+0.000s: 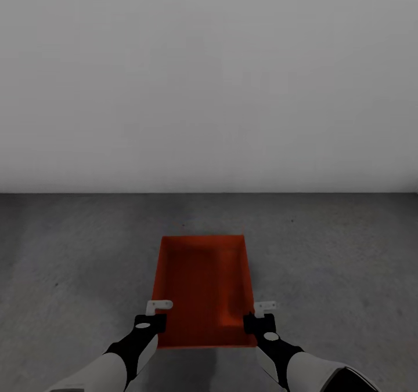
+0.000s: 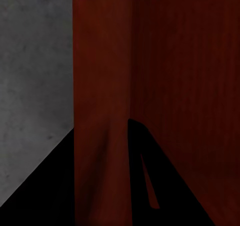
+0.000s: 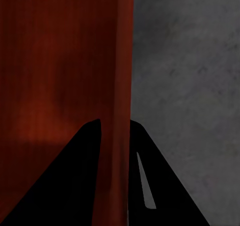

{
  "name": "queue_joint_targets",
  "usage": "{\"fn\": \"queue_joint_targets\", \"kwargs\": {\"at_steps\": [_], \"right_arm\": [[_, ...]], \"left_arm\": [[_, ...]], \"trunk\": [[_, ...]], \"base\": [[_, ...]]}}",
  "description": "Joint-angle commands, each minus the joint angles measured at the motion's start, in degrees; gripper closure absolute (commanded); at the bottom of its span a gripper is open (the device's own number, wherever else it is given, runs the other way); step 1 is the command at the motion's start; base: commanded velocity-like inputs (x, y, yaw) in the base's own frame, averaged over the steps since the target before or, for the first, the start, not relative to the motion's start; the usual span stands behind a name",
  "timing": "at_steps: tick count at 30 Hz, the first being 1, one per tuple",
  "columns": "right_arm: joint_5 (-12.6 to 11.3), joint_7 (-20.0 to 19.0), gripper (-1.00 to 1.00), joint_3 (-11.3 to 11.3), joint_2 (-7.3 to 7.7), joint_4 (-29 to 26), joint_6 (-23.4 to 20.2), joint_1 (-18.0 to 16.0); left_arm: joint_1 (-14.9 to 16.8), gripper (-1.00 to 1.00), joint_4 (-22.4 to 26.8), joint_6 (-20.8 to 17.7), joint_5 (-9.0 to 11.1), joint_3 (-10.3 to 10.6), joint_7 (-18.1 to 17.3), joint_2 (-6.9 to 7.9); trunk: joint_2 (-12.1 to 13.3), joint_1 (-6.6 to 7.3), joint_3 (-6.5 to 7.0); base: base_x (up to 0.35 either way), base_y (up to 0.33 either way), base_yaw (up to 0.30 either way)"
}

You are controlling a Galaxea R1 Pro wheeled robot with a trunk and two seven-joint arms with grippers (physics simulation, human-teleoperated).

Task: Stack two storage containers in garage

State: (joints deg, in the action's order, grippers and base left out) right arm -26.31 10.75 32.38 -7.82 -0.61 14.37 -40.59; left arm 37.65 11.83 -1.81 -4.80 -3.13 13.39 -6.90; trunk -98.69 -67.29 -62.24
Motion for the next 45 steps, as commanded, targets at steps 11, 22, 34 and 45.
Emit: {"fn": "queue_joint_targets", "kwargs": {"at_steps": [11, 22, 34, 45], "right_arm": [[-1.81, 0.41, 1.00, -0.30, -0.01, 0.26, 0.48, -0.01], [-1.81, 0.41, 1.00, -0.30, -0.01, 0.26, 0.48, -0.01], [-1.81, 0.41, 1.00, -0.30, -0.01, 0.26, 0.48, -0.01], [-1.81, 0.41, 1.00, -0.30, -0.01, 0.26, 0.48, -0.01]], "left_arm": [[0.05, 1.00, 3.11, -0.21, 3.75, -3.20, 0.14, -0.93], [0.06, 1.00, 3.11, -0.21, 3.75, -3.20, 0.16, -0.93], [0.06, 1.00, 3.11, -0.21, 3.75, -3.19, 0.20, -0.93], [0.06, 1.00, 3.11, -0.21, 3.75, -3.19, 0.23, -0.93]], "trunk": [[-4.44, -2.42, -2.01], [-8.85, -4.83, -3.99], [-9.65, -5.27, -4.34], [-14.07, -7.69, -6.32]], "base": [[0.000, 0.000, 0.000], [0.000, 0.000, 0.000], [0.000, 0.000, 0.000], [0.000, 0.000, 0.000]]}}
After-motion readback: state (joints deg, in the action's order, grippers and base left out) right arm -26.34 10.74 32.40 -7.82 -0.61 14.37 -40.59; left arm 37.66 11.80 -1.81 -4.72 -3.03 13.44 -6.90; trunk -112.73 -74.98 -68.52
